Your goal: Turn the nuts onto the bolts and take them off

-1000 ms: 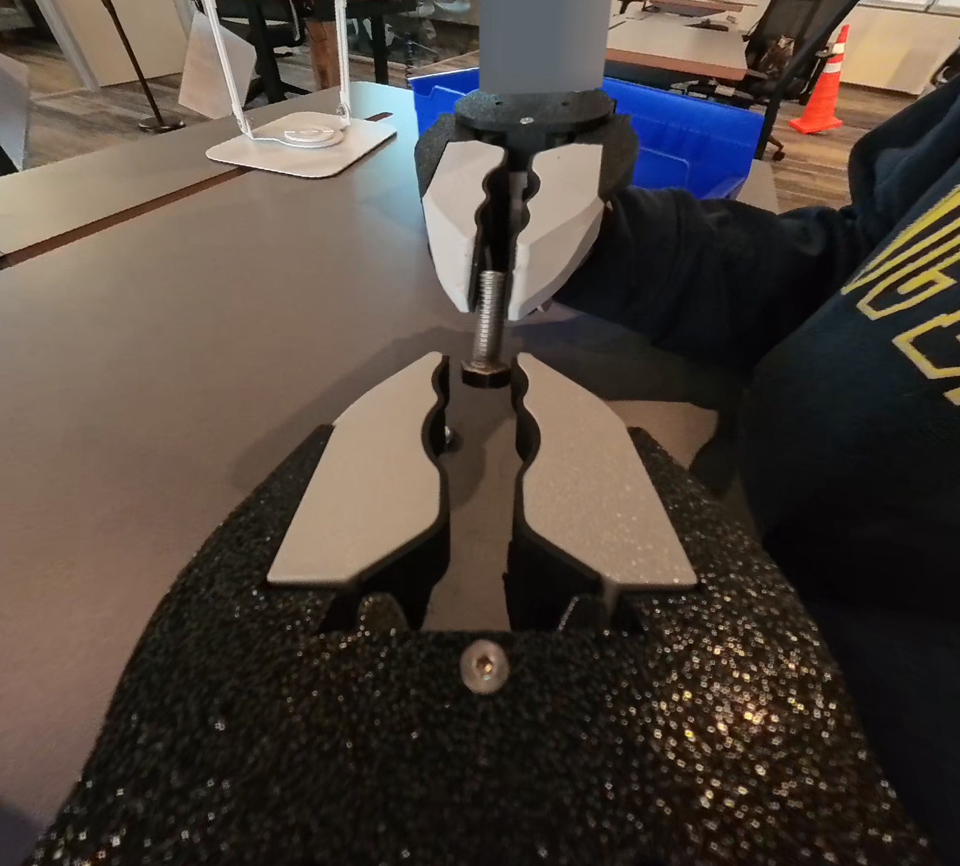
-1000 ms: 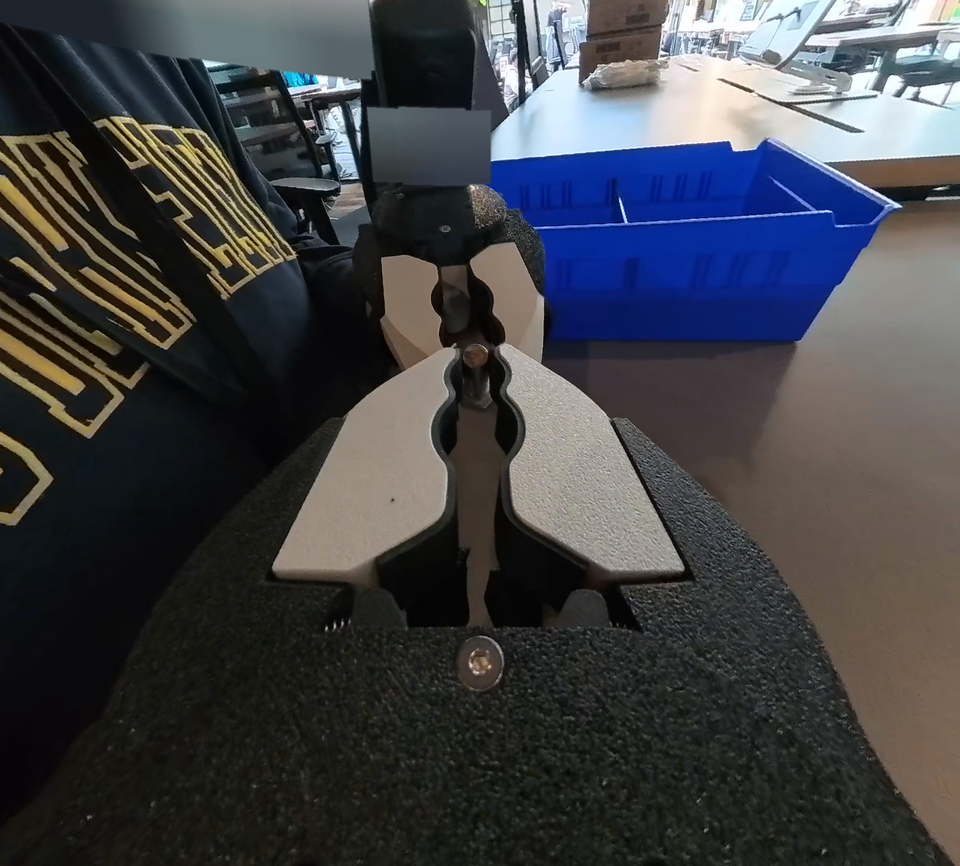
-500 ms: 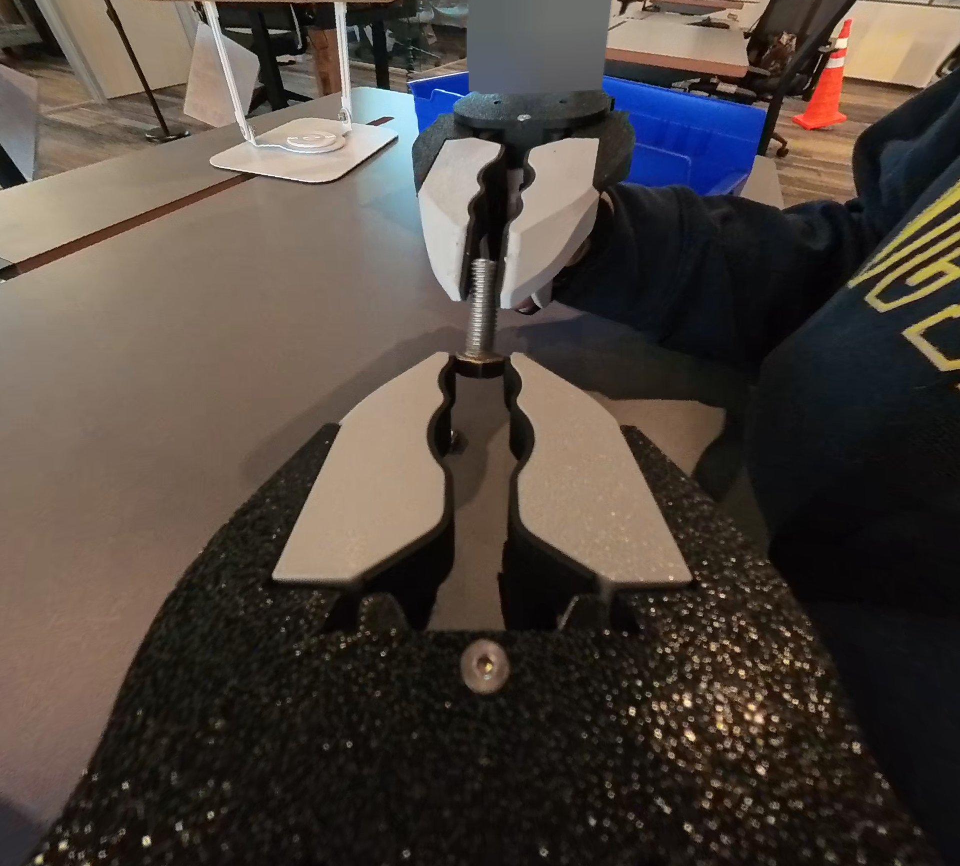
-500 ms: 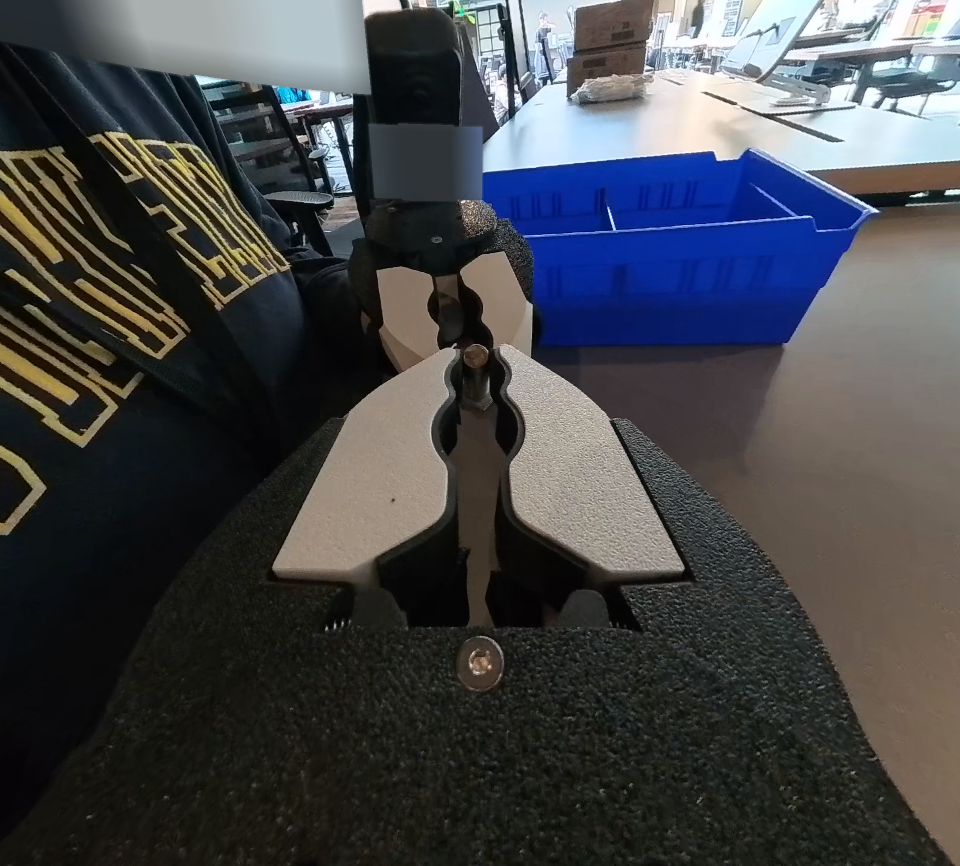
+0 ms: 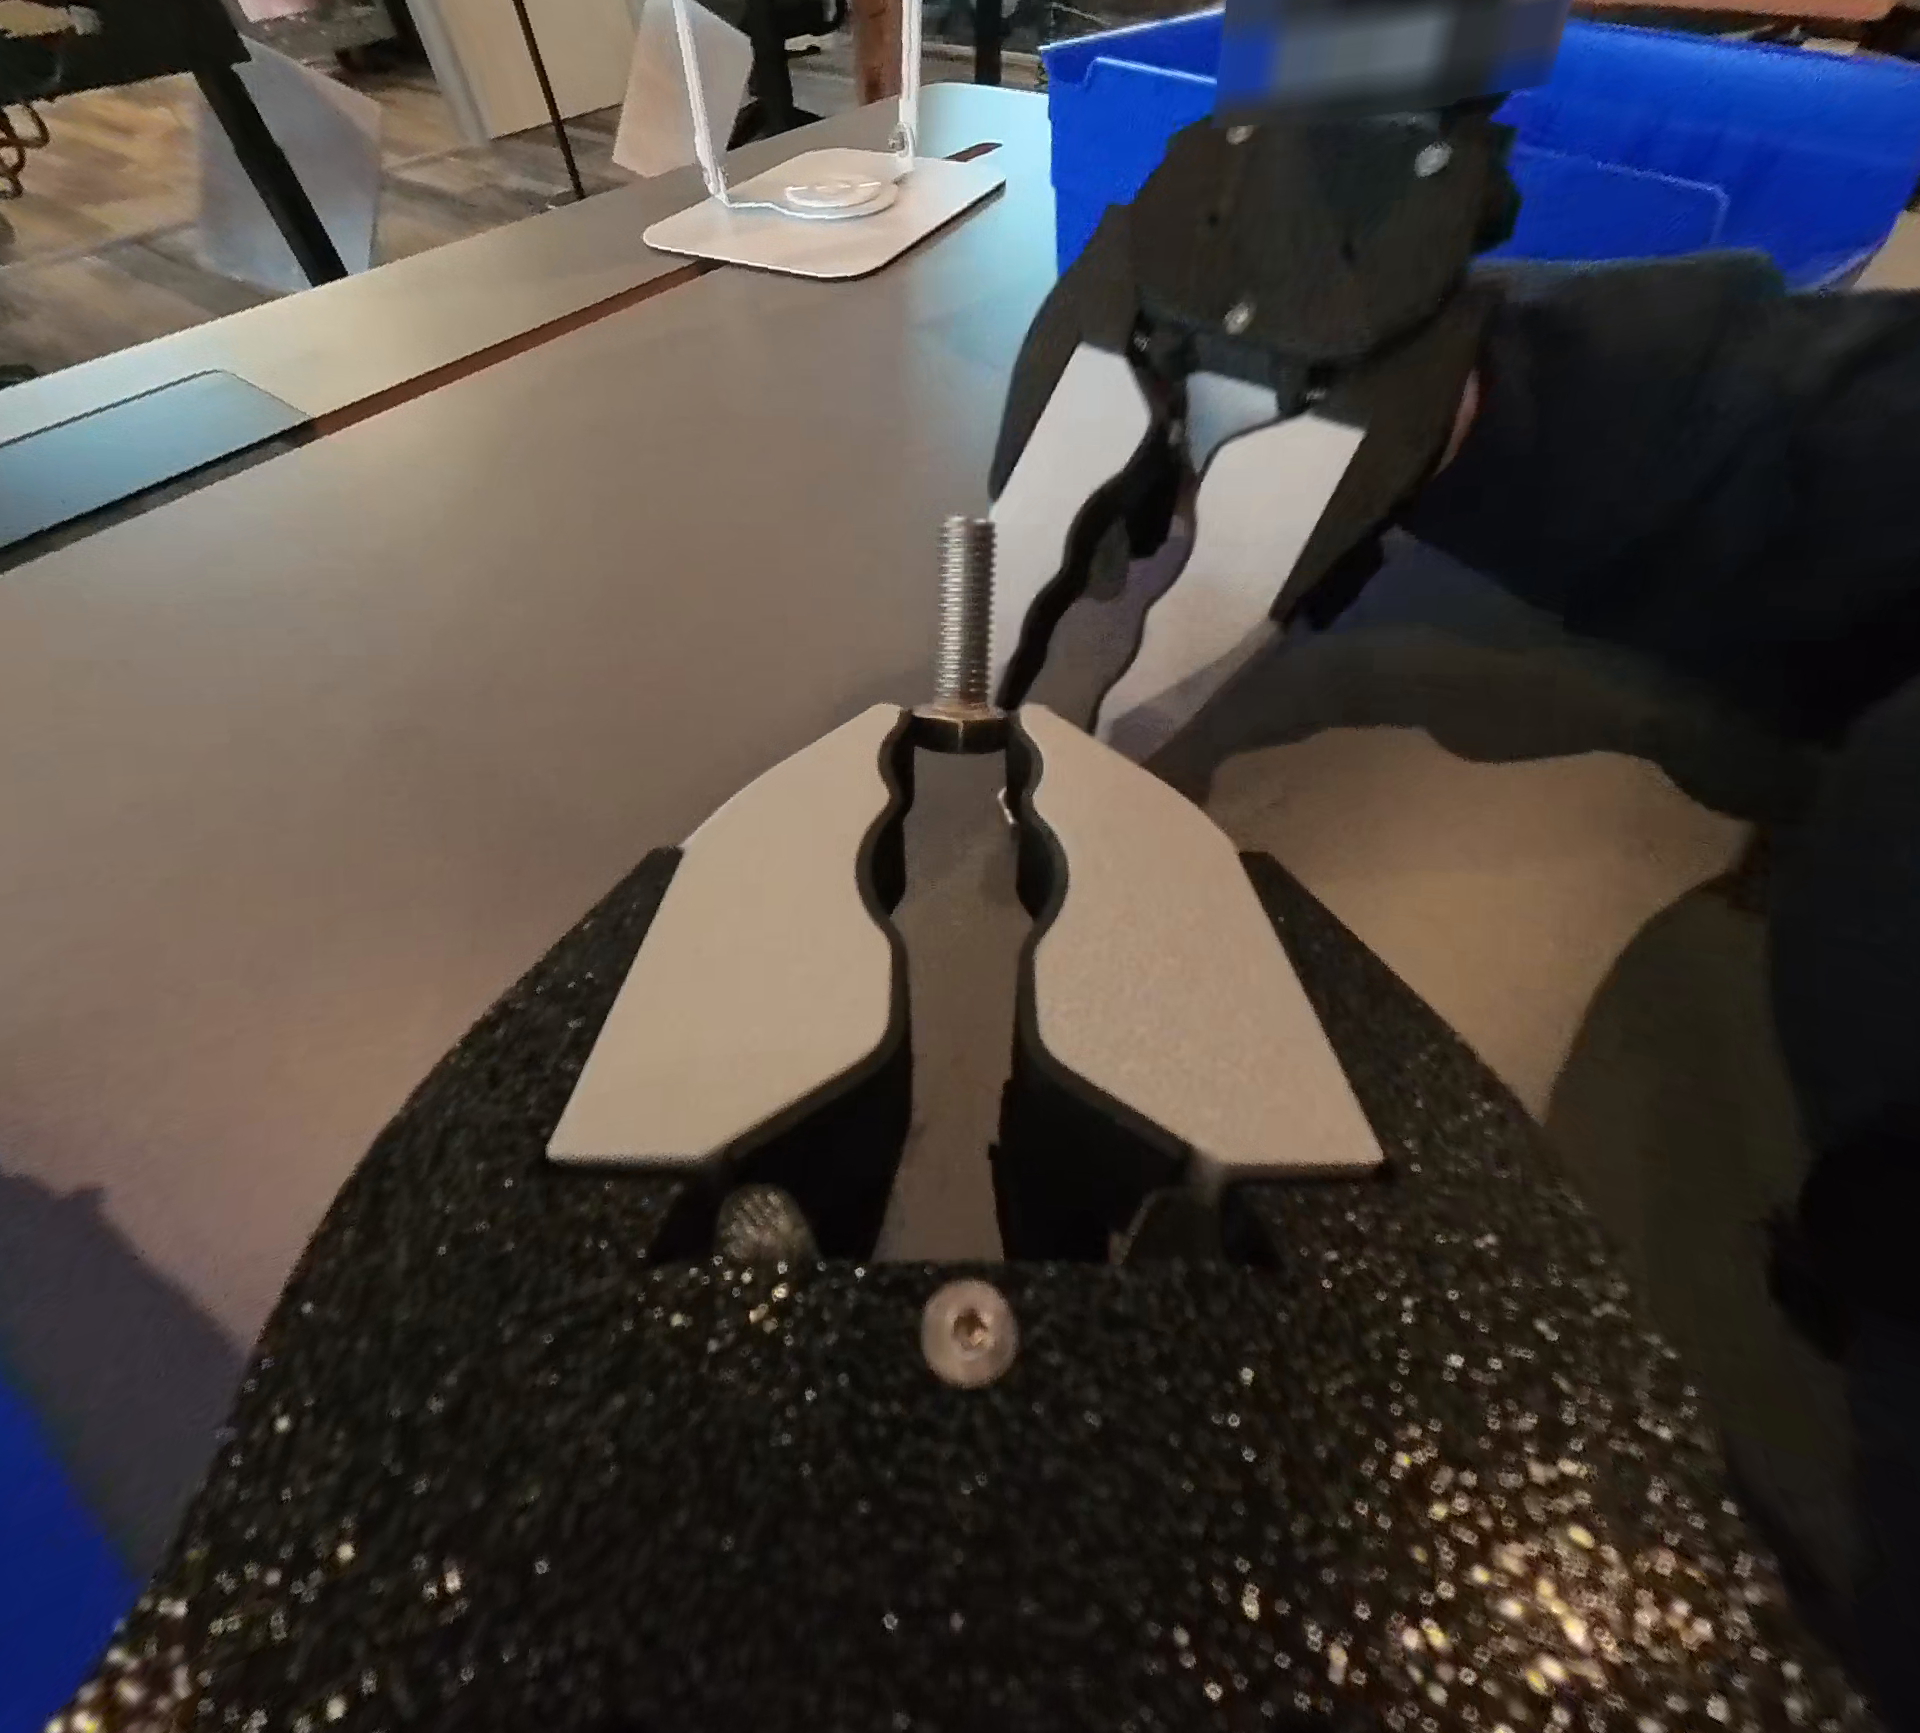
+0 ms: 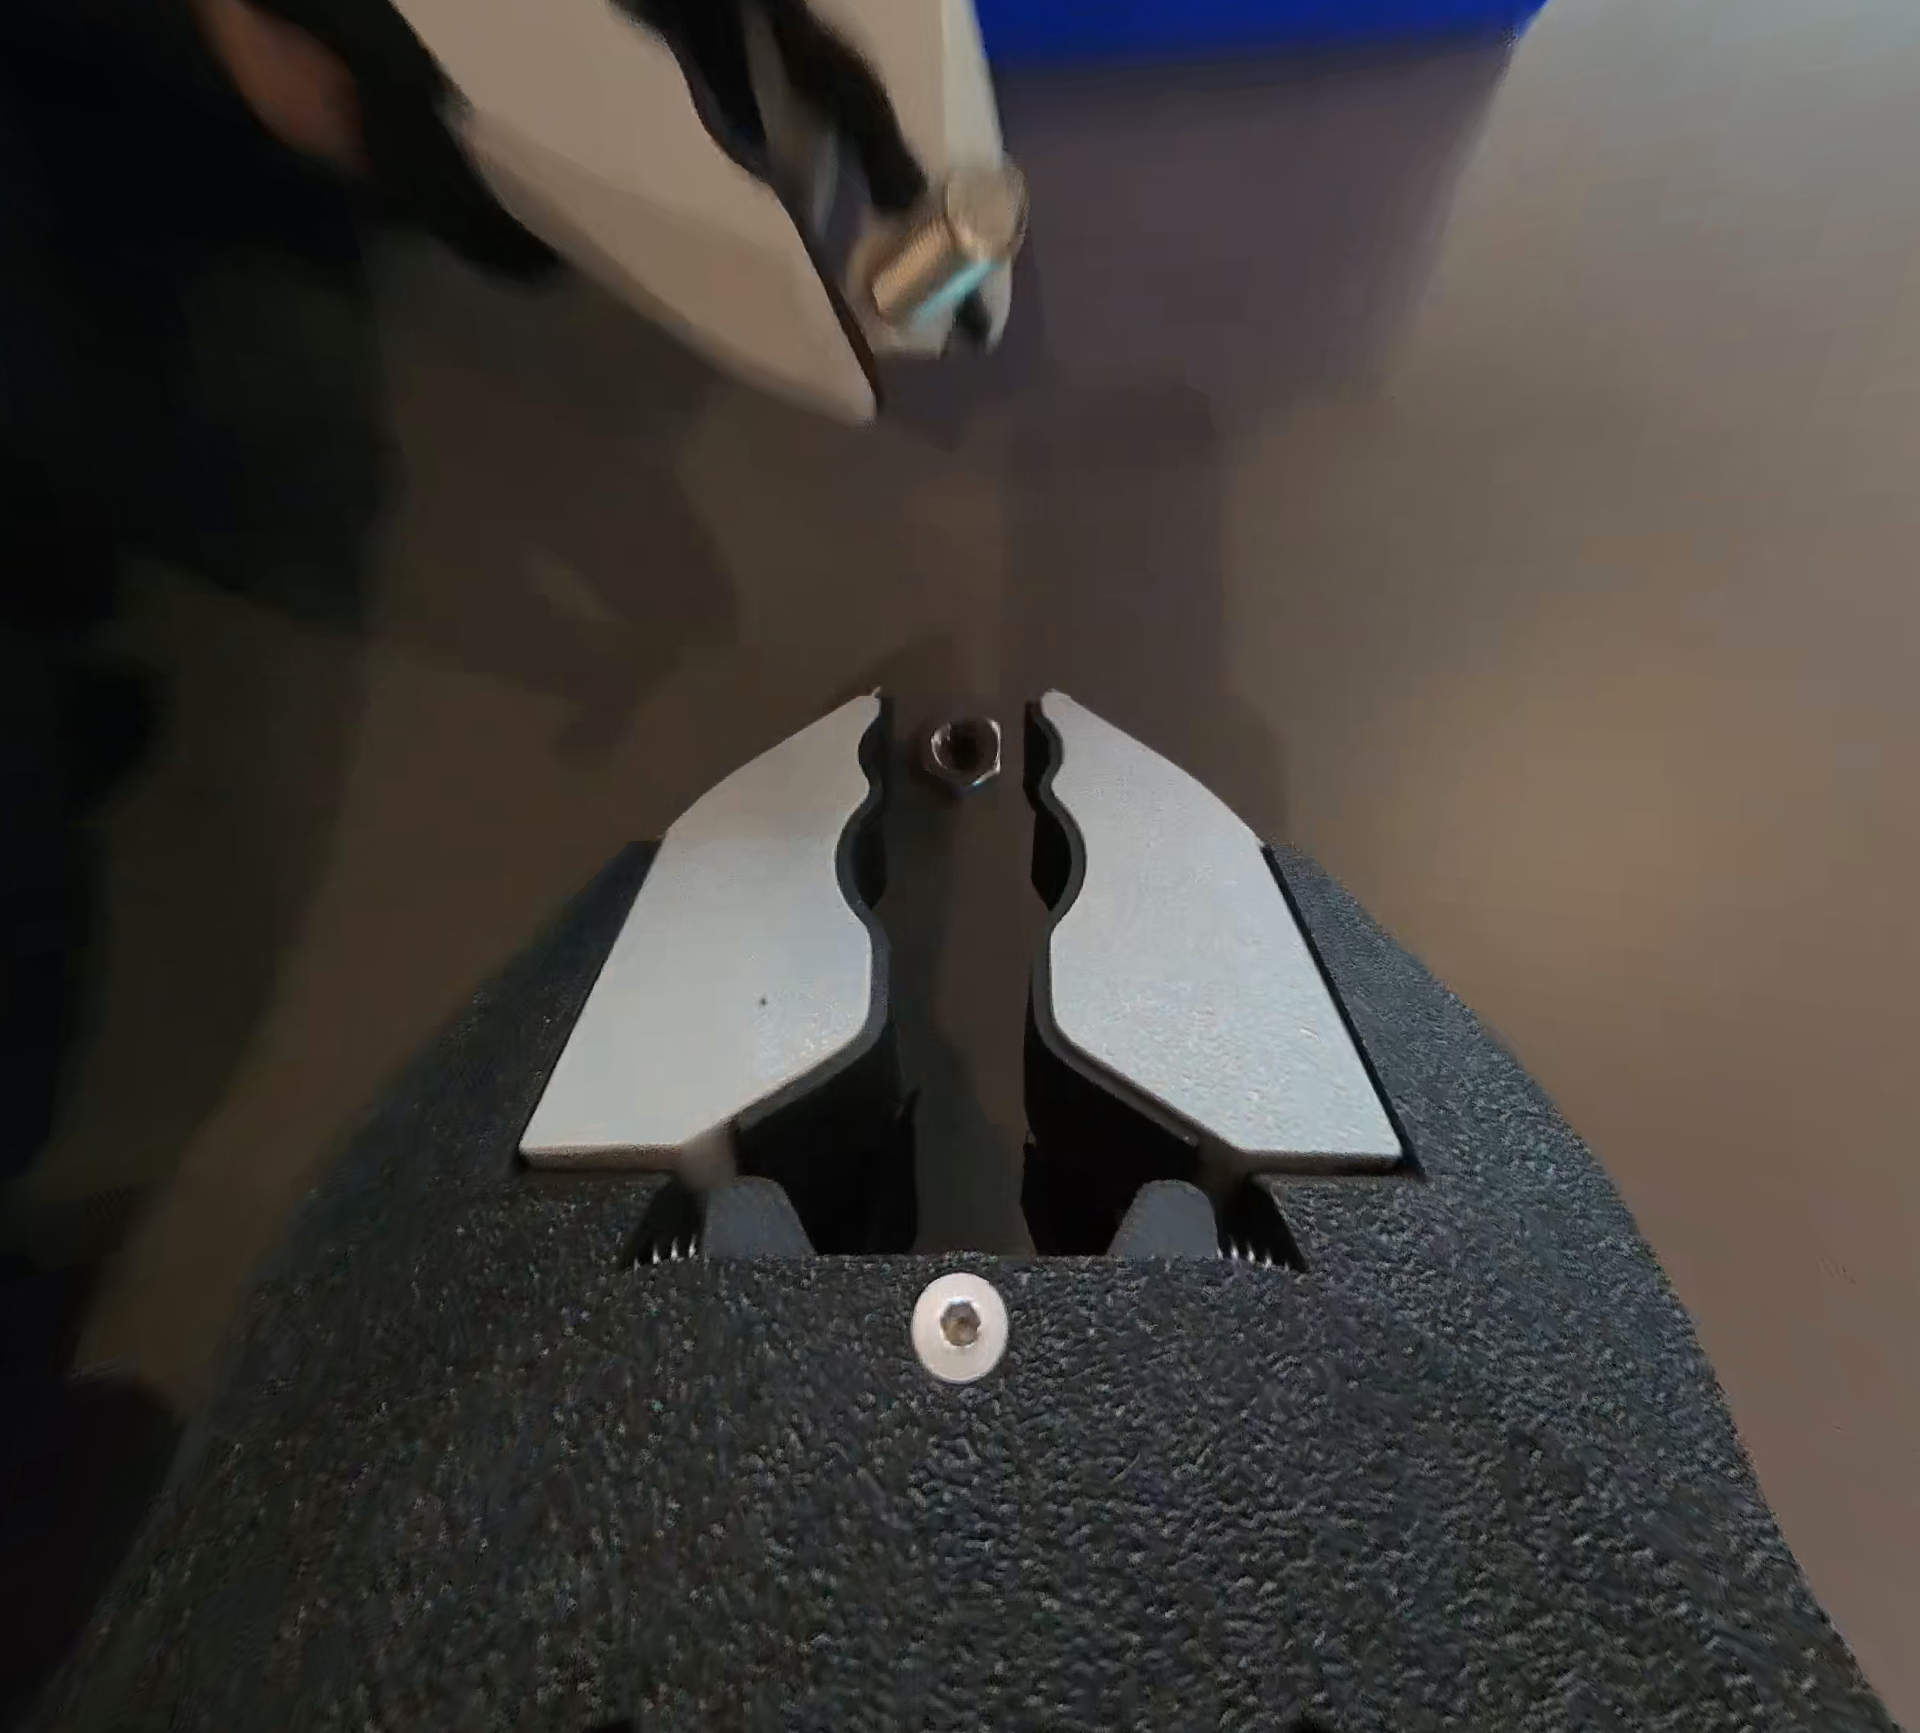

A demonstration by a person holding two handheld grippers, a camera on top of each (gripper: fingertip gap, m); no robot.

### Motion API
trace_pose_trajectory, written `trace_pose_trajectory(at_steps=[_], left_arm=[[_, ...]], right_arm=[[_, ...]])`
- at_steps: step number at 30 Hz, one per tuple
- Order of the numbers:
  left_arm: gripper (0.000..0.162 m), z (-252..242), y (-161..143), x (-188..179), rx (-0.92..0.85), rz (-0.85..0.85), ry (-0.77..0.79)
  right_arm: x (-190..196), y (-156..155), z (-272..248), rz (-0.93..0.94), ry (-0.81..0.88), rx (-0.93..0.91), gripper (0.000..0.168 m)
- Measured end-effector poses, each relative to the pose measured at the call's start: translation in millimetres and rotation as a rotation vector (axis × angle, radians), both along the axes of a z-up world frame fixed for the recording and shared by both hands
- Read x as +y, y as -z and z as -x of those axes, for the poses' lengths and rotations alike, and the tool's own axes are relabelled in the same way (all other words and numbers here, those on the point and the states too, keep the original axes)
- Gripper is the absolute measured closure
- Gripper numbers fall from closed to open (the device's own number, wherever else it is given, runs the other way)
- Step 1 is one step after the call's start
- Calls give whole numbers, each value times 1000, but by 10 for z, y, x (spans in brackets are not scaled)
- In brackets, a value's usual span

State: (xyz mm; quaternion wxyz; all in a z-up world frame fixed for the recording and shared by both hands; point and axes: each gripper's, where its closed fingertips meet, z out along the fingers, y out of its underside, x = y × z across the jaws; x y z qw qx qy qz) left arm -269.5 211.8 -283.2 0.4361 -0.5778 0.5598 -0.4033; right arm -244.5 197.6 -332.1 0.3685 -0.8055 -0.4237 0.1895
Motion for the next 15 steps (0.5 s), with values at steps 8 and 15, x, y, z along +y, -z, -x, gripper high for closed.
trace_pose_trajectory(at_steps=[8, 15], left_arm=[[146, -13, 15, -47, -5, -37, 25], [146, -40, 51, -124, 1, 1, 64]], right_arm=[[26, 217, 14, 51, 6, -84, 146], [221, -309, -216, -190, 153, 63, 151]])
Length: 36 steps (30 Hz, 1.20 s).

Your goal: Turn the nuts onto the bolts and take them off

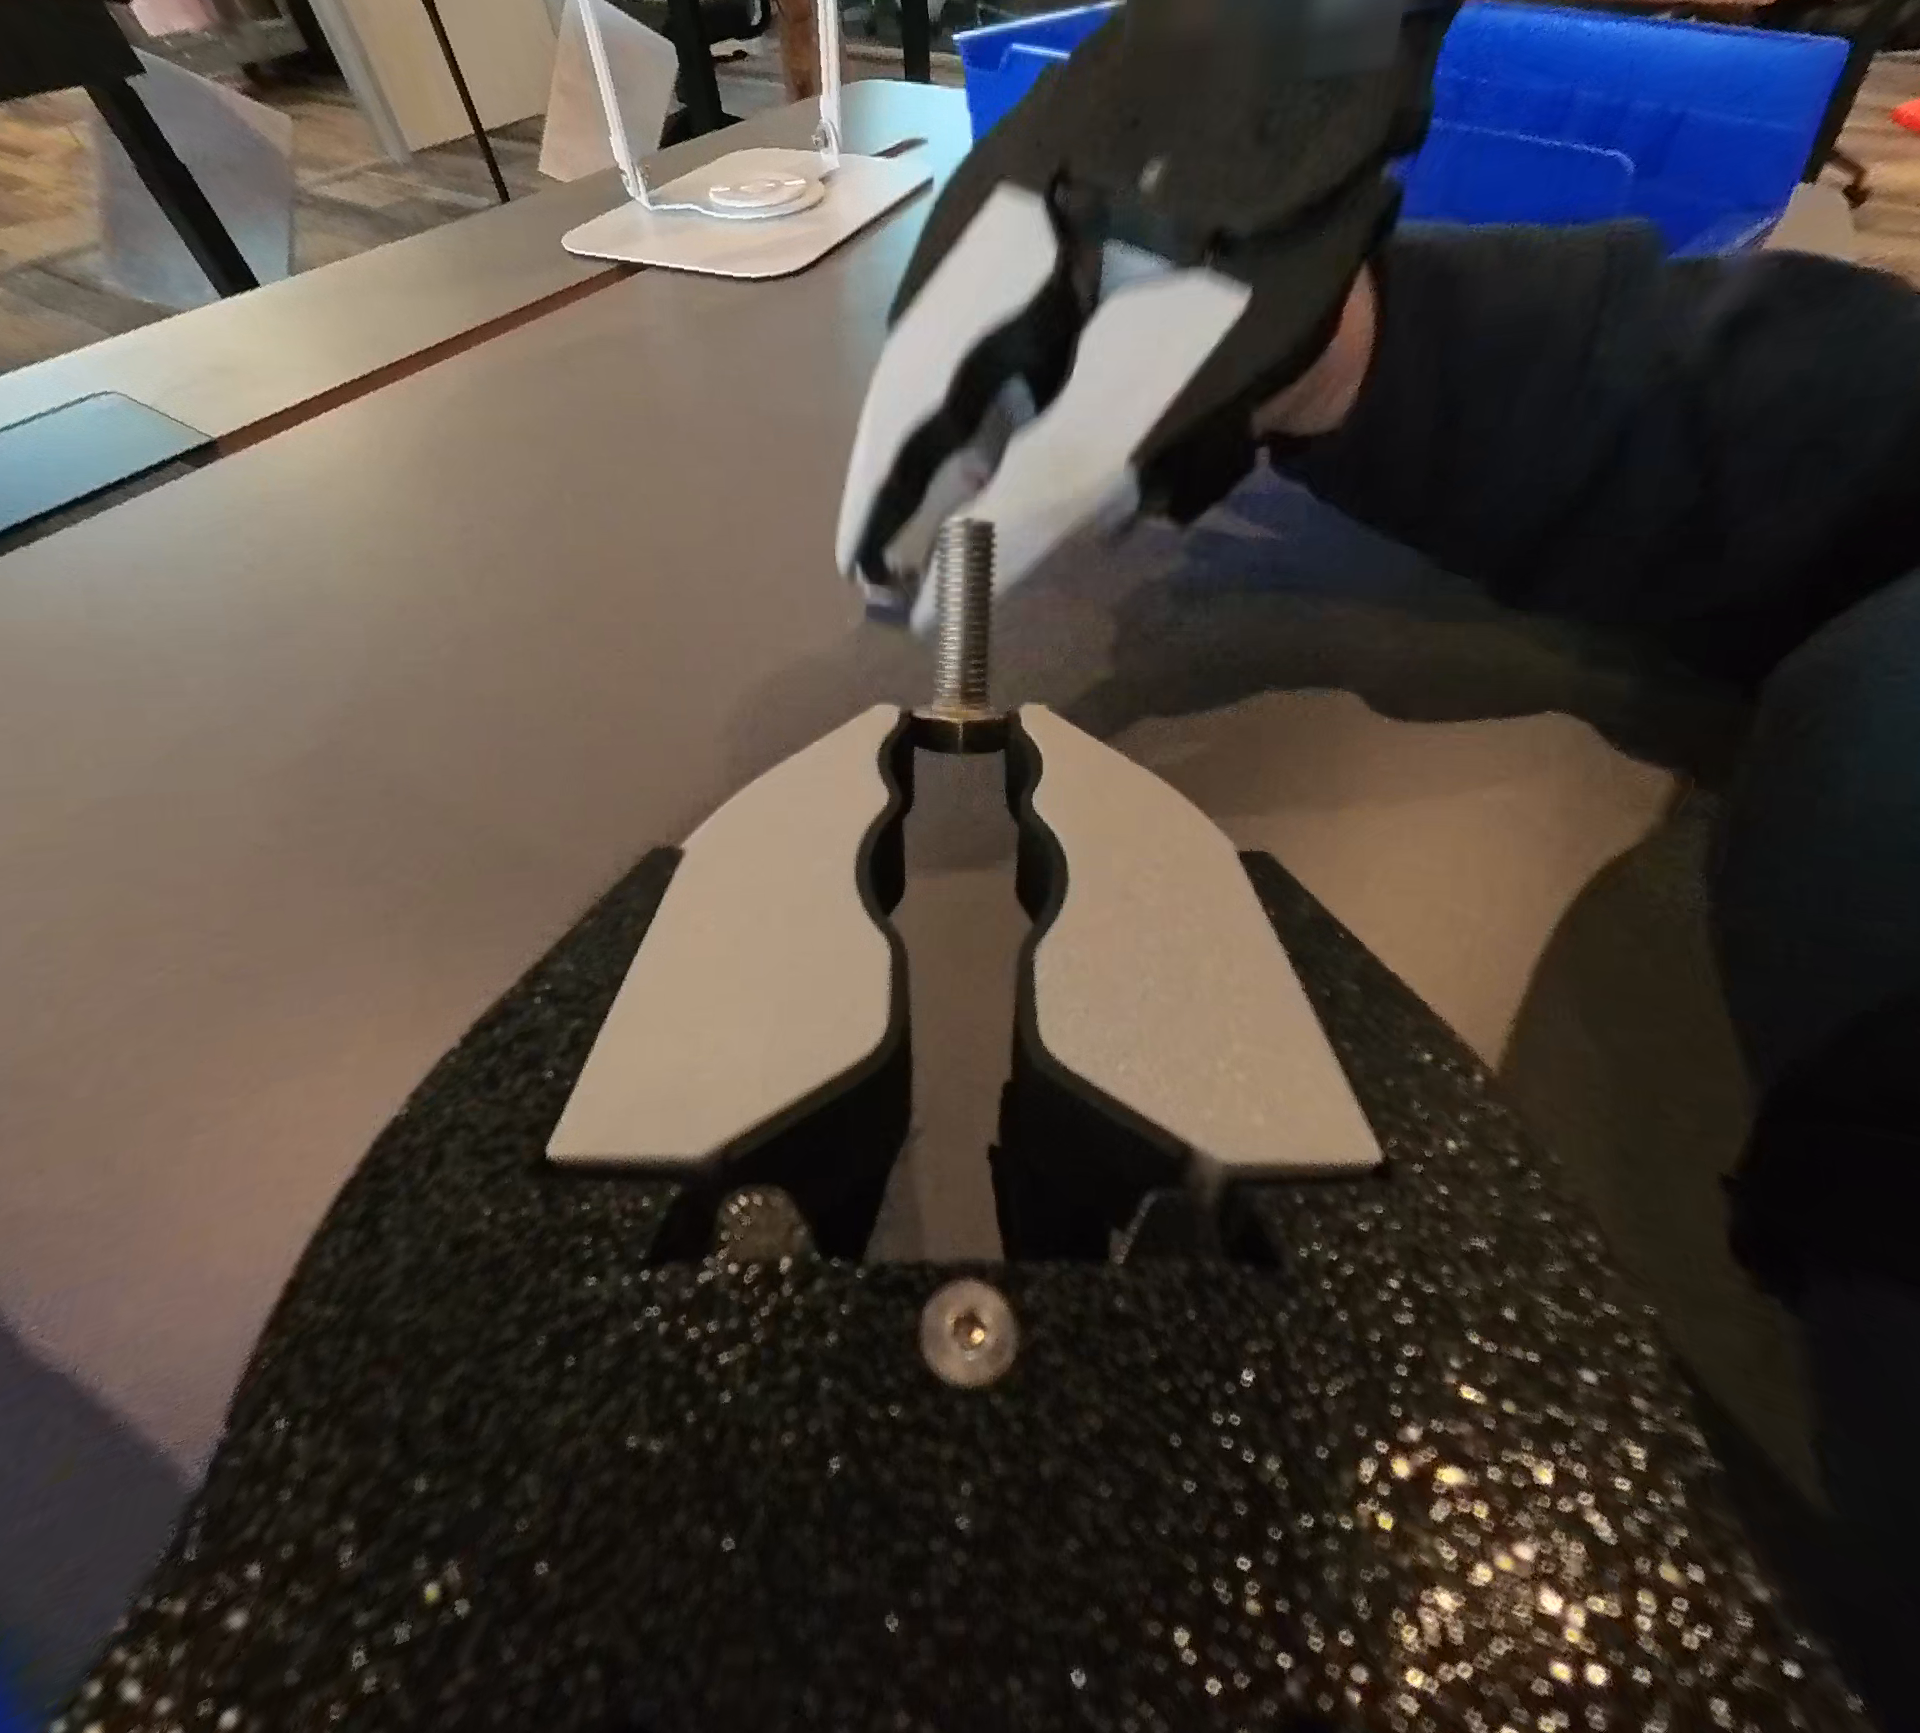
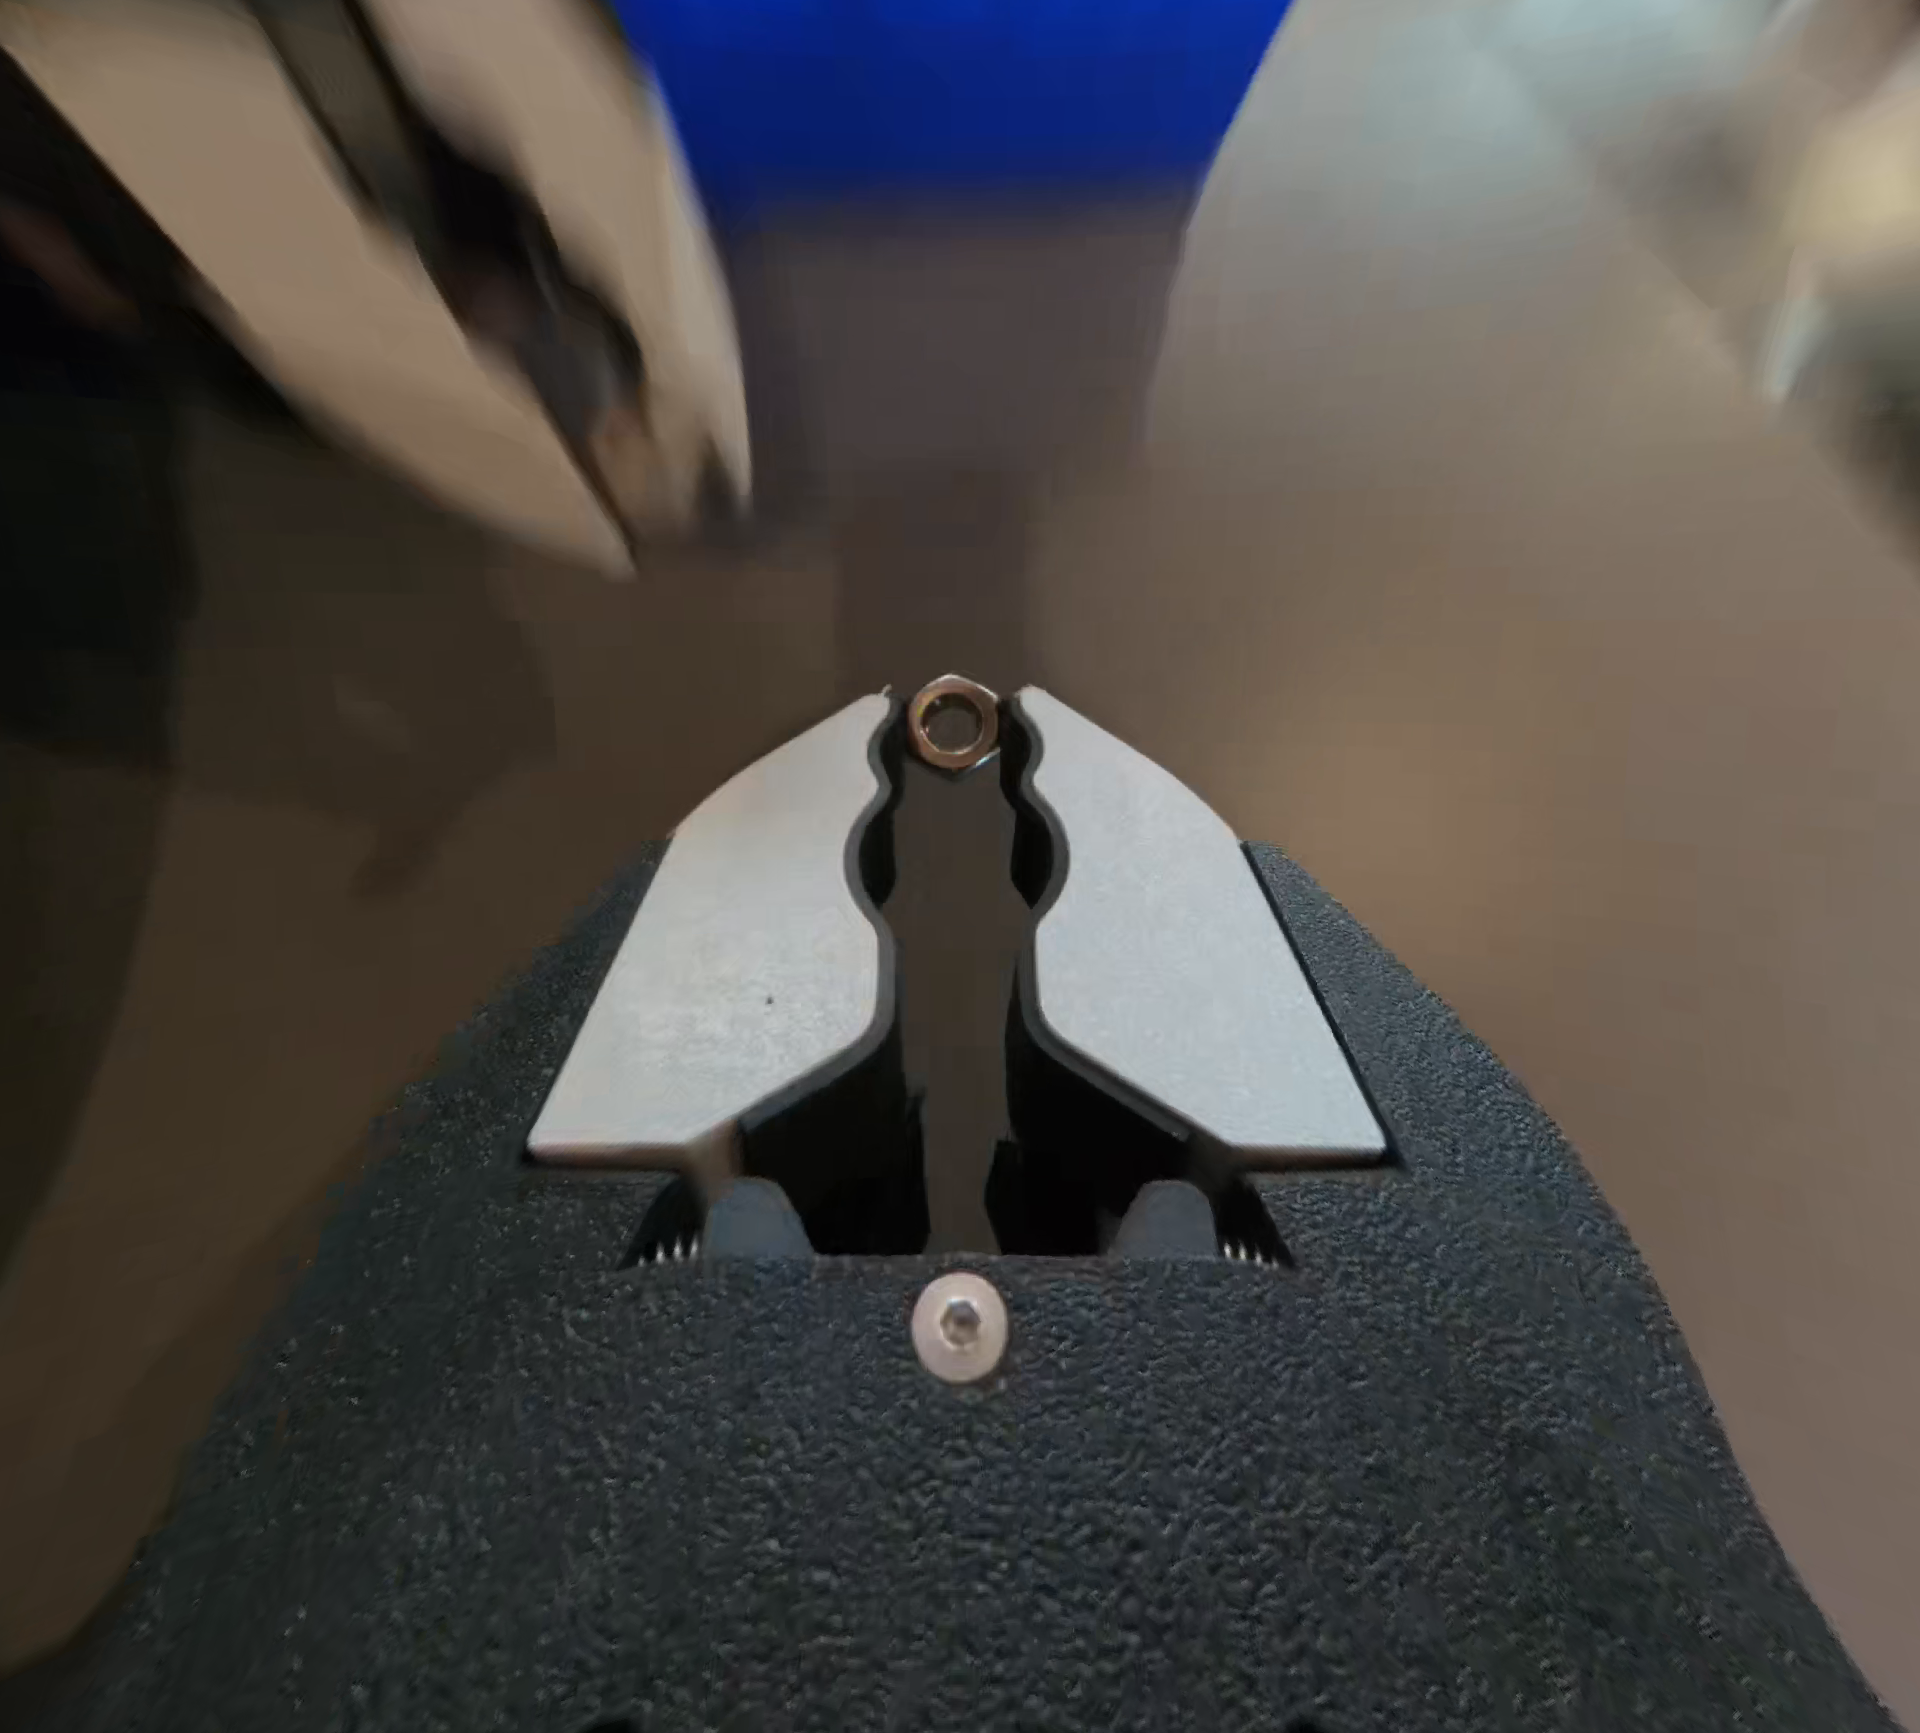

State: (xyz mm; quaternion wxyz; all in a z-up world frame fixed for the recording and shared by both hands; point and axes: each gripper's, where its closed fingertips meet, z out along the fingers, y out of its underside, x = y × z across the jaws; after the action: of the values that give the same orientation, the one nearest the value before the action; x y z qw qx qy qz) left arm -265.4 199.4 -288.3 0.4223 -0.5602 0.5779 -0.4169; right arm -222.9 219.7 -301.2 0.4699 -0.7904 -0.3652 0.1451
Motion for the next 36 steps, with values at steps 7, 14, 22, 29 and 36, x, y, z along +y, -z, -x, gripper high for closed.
trace_pose_trajectory(at_steps=[7, 14, 22, 29, 36], left_arm=[[146, -15, -3, -128, 2, 24, 76], [146, -11, -22, -270, -10, 18, 164], [146, -3, -35, -341, -19, 19, 210], [146, 0, -46, -379, -29, 7, 234], [146, -7, -78, -361, -48, 6, 222]], right_arm=[[-387, -611, 275, -89, -298, 396, 151], [-469, -505, 407, -21, -378, 366, 151], [-553, -478, 395, 15, -411, 352, 150], [-605, -472, 391, 25, -427, 340, 150], [-567, -507, 395, 19, -415, 366, 150]])
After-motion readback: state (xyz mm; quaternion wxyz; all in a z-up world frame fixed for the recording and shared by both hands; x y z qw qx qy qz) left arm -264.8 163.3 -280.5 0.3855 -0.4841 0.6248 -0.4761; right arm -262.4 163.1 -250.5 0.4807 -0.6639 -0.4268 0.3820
